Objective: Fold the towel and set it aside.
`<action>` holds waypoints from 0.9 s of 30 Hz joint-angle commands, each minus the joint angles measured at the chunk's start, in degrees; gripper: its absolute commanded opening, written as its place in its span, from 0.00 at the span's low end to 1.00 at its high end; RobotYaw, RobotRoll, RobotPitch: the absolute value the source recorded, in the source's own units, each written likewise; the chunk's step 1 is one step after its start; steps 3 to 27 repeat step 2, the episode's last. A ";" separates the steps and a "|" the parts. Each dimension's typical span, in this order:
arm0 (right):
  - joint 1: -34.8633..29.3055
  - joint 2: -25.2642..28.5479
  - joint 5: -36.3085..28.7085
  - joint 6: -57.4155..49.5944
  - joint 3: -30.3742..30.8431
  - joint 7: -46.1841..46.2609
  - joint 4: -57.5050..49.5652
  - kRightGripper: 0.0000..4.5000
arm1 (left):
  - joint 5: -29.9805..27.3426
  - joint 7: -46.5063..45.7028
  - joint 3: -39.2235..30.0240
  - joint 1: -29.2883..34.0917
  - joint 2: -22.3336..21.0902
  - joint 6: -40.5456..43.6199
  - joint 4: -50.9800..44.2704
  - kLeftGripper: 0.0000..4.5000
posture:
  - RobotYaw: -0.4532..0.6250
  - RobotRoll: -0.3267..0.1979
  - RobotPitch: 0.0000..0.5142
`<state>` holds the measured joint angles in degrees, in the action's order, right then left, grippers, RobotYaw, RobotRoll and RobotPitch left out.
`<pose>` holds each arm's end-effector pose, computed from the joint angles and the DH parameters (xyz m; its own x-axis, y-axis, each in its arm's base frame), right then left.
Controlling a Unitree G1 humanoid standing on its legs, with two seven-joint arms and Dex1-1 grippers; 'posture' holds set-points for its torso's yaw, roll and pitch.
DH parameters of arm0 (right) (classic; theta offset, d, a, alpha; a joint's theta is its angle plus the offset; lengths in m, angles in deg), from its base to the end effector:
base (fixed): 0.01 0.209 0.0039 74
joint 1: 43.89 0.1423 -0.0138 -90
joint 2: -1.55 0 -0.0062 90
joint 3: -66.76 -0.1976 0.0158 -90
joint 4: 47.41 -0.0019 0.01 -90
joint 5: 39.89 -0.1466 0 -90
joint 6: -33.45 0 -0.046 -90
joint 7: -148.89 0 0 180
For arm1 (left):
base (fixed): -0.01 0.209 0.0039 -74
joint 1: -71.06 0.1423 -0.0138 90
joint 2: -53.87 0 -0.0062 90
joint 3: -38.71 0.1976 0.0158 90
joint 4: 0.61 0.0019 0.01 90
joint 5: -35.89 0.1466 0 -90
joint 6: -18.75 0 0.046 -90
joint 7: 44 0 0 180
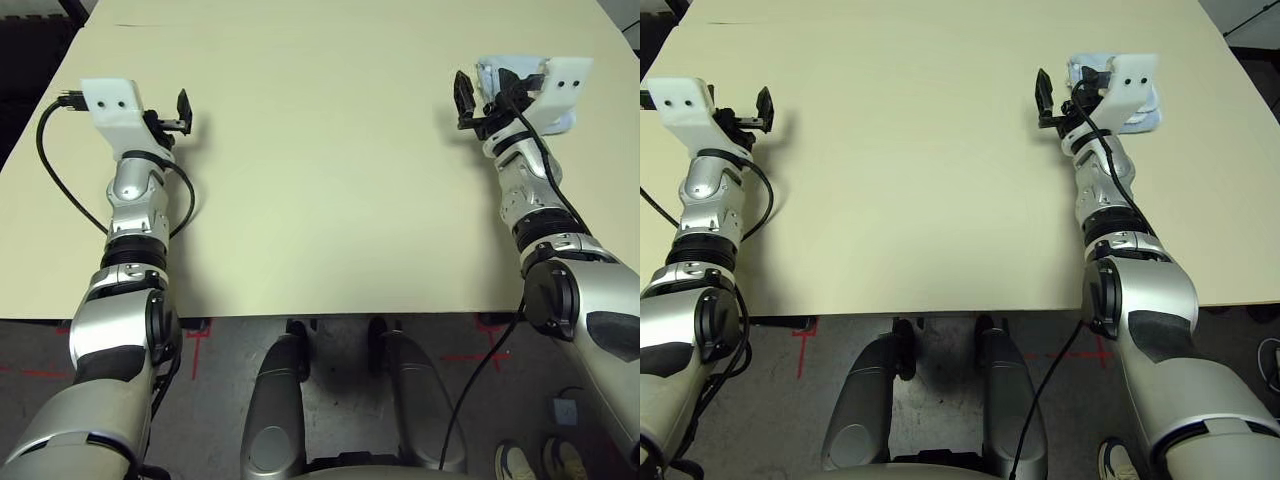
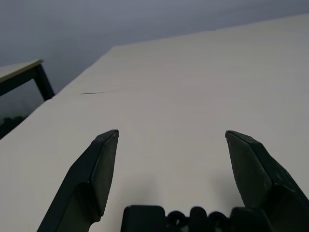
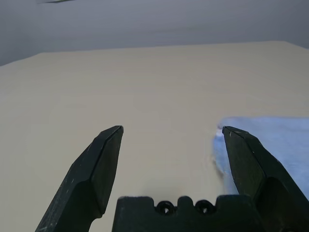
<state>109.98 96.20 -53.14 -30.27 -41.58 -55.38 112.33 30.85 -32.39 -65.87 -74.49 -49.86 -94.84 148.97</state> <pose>0.3816 -0.2301 0.1790 0.8915 0.1350 0.4324 -0.1651 0.9857 0.0327 0.3573 0.2836 0.1818 0.9115 0.0663 0.4060 -0.1522 0.9713 0.1830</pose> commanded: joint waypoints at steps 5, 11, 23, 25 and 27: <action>-1.79 1.28 0.24 0.47 -0.59 -0.68 0.81 1.00 | 0.27 0.50 0.30 -0.45 -0.64 1.12 1.79 1.00 | 0.34 0.62 0.56; -1.79 1.28 0.24 0.47 -0.59 -0.68 0.81 1.00 | 0.27 0.50 0.30 -0.45 -0.64 1.12 1.79 1.00 | 0.34 0.62 0.56; -1.79 1.28 0.24 0.47 -0.59 -0.68 0.81 1.00 | 0.27 0.50 0.30 -0.45 -0.64 1.12 1.79 1.00 | 0.34 0.62 0.56; -1.79 1.28 0.24 0.47 -0.59 -0.68 0.81 1.00 | 0.27 0.50 0.30 -0.45 -0.64 1.12 1.79 1.00 | 0.34 0.62 0.56; -1.79 1.28 0.24 0.47 -0.59 -0.68 0.81 1.00 | 0.27 0.50 0.30 -0.45 -0.64 1.12 1.79 1.00 | 0.34 0.62 0.56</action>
